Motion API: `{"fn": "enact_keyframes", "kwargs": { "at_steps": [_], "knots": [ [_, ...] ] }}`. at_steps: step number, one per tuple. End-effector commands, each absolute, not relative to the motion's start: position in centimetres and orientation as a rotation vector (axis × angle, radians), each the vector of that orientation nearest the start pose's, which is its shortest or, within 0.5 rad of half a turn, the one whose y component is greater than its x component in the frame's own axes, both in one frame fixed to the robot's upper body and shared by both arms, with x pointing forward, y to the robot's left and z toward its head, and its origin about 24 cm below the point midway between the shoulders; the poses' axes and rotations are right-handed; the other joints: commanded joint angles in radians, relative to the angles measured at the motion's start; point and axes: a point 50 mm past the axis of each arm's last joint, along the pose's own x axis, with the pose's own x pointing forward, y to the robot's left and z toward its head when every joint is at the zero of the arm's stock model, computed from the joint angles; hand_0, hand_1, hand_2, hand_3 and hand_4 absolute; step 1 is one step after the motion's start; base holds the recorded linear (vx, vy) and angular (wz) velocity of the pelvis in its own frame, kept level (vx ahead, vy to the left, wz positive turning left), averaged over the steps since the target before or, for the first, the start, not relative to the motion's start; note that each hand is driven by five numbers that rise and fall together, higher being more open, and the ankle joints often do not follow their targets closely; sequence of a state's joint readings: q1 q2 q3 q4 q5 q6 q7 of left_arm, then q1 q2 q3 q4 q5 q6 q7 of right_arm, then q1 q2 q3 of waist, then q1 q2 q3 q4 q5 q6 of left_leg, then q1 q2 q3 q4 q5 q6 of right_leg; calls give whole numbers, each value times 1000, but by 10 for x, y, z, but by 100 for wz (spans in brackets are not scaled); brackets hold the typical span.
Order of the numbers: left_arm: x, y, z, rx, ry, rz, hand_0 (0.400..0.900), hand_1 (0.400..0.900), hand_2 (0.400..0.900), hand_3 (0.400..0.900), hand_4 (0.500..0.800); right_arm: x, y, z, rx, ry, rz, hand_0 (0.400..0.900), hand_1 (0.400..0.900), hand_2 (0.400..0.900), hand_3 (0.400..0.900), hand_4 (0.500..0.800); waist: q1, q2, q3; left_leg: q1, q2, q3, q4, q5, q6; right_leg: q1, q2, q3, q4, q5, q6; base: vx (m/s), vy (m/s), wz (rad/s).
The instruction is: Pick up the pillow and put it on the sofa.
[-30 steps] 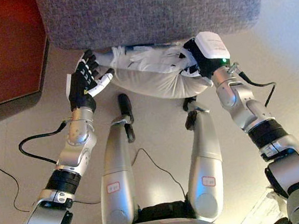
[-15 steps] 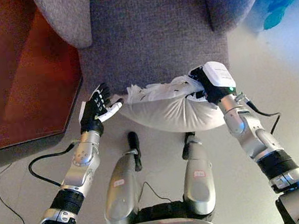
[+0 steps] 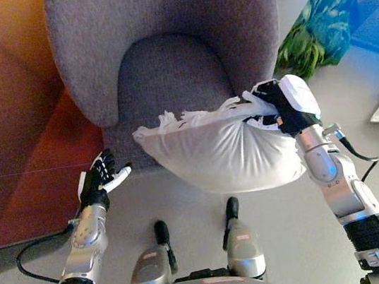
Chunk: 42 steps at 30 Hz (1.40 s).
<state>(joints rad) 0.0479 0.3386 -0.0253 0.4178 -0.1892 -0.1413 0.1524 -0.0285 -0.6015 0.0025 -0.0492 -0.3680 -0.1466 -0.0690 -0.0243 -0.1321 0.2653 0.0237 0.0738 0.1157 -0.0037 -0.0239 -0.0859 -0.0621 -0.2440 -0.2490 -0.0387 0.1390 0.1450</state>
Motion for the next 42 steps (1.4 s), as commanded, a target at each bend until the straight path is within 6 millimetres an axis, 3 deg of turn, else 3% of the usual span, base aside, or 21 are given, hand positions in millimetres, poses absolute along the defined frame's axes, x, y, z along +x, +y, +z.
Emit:
{"fn": "enact_keyframes", "kwargs": {
  "at_steps": [1,8,16,21,28,29,34,42],
  "knots": [
    [220,249,-27,252,261,205,900,900,900,900,800,246,-235,202,-801,-747,-167,400,400,400,400,500,-3,-8,-173,-11,13,-7,-35,17,17,-11,-65,-12,-3,102,103,30,1,9],
    [213,253,-31,225,286,215,900,900,900,900,800,245,-239,226,-712,-853,-205,400,400,400,400,500,5,-17,-179,-5,29,-12,-39,25,6,-2,-50,-21,-7,89,95,43,-21,7],
    [210,255,-35,201,312,213,900,900,900,900,800,259,-246,242,-733,-849,-207,400,400,400,400,500,35,-30,-164,-18,53,-28,-39,40,-17,10,-33,-46,-9,64,82,52,-53,14],
    [208,257,-35,193,315,205,900,900,900,900,800,286,-258,266,-806,-812,-230,400,400,400,400,500,70,-45,-145,-39,76,-47,-37,54,-35,11,-13,-64,-16,51,70,40,-86,15],
    [202,261,-34,143,315,189,900,900,900,900,800,351,-288,330,-887,-619,-372,400,400,400,400,500,155,-72,-113,-73,108,-93,-43,87,-57,16,26,-90,-36,38,49,16,-100,20],
    [204,262,-32,137,307,188,900,900,900,900,800,359,-295,335,-881,-564,-411,900,900,900,900,800,171,-75,-108,-80,112,-103,-43,93,-61,15,32,-95,-38,36,47,-7,-93,23],
    [213,258,-27,143,288,139,900,900,900,900,800,374,-319,330,-820,-357,-526,900,900,900,900,800,221,-78,-100,-95,126,-144,-42,103,-66,36,53,-123,-44,21,40,19,-74,25],
    [216,256,-29,176,307,111,900,900,900,900,800,378,-308,319,-793,-389,-517,900,900,900,900,800,234,-75,-114,-77,120,-166,-27,84,-58,75,52,-141,-44,12,39,10,9,7]
  ]
}}
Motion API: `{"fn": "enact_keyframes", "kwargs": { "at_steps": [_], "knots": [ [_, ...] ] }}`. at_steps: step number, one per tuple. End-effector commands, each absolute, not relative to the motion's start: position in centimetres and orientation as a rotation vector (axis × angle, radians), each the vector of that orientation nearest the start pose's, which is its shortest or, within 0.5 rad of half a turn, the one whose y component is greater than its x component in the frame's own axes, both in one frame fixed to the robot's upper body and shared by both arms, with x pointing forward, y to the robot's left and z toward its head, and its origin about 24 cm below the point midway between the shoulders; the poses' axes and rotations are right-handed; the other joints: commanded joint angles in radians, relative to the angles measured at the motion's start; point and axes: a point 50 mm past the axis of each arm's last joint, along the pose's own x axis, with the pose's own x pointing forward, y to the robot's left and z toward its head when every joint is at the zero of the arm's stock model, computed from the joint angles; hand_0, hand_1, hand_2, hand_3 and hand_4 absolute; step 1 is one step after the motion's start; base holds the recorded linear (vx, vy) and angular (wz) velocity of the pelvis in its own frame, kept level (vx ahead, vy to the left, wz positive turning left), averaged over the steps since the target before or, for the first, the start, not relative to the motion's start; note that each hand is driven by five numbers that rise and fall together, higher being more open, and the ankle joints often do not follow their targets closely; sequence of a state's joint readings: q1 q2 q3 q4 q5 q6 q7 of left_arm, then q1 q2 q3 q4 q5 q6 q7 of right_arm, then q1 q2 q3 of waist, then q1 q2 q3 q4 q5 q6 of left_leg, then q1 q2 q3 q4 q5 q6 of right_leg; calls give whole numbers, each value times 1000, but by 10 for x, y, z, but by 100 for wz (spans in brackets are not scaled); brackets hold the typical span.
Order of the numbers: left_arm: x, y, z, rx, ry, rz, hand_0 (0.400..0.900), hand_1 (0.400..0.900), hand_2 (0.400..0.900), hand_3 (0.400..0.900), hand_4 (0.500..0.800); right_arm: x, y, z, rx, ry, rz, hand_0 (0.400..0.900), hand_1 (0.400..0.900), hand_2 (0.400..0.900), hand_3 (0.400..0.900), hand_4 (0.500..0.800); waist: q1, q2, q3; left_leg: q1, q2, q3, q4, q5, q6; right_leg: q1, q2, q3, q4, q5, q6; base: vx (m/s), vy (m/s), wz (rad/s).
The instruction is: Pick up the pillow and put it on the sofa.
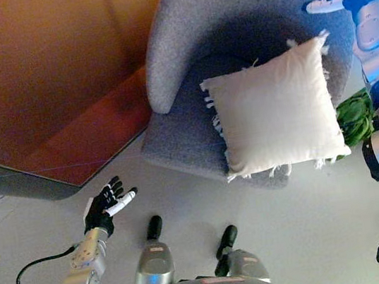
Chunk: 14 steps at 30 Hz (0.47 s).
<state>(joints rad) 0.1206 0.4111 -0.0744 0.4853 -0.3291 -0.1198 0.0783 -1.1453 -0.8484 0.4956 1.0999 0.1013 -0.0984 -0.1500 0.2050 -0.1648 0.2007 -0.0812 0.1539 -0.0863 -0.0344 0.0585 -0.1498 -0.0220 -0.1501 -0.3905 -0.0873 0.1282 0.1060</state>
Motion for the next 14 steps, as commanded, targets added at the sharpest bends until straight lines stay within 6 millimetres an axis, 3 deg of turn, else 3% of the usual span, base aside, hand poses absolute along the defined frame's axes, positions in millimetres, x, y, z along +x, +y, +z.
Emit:
{"fn": "enact_keyframes", "kwargs": {
  "at_steps": [1,4,7,10,12,14],
  "knots": [
    [217,254,-30,178,313,108,900,900,900,900,800,379,-303,317,-774,-407,-502,900,900,900,900,800,-1,-40,-53,33,38,42,6,-3,8,37,-44,5,5,24,79,-23,58,-13],
    [219,250,-33,172,328,101,900,900,900,900,800,379,-284,308,-698,-485,-426,900,900,900,900,800,-30,-34,-68,52,28,64,13,-20,16,42,-55,24,8,27,81,-24,84,-21],
    [219,246,-37,165,342,101,900,900,900,900,800,375,-268,285,-608,-518,-337,900,900,900,900,800,-65,-20,-78,73,17,91,22,-38,27,42,-66,50,11,33,83,-29,112,-36],
    [220,239,-40,162,352,90,900,900,900,900,800,364,-251,240,-501,-508,-228,900,900,900,900,800,-108,-5,-91,97,7,118,19,-51,36,41,-79,73,16,37,87,-35,109,-34],
    [221,234,-40,152,345,84,900,900,900,900,800,347,-238,199,-417,-471,-144,900,900,900,900,800,-135,9,-95,109,1,136,20,-60,43,35,-89,90,24,39,91,-39,103,-32],
    [222,233,-40,151,341,85,900,900,900,900,800,330,-235,173,-376,-446,-122,900,900,900,900,800,-156,20,-100,118,-5,152,22,-68,48,30,-96,104,28,39,95,-31,75,-27]
  ]
}}
